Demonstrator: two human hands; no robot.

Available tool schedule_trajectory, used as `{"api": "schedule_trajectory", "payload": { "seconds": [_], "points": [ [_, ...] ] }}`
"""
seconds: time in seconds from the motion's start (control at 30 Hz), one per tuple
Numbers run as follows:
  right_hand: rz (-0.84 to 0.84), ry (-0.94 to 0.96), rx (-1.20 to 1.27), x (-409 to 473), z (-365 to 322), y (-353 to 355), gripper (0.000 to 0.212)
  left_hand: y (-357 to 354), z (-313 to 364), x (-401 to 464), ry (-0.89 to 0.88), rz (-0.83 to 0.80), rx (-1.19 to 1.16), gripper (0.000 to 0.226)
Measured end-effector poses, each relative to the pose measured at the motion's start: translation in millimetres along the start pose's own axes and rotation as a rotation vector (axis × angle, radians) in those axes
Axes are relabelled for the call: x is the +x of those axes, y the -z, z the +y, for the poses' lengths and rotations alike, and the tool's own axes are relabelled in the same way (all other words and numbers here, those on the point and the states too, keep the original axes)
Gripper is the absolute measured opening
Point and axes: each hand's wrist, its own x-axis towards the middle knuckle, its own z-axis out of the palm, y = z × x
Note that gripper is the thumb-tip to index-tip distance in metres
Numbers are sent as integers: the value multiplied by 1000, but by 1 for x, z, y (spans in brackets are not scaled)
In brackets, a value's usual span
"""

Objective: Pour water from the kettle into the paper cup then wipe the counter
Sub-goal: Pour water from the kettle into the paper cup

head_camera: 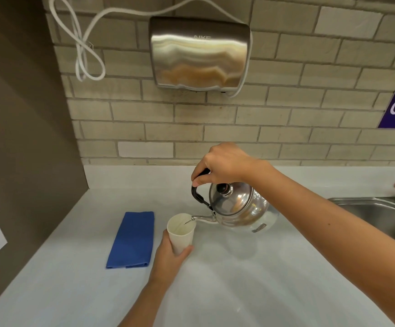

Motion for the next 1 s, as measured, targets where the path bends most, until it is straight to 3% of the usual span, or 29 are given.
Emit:
{"api": "schedule_trajectory", "payload": {
  "seconds": [1.0],
  "points": [
    [-34,22,-38,3,-2,4,28,-3,-6,3,-8,4,3,76]
  ]
}}
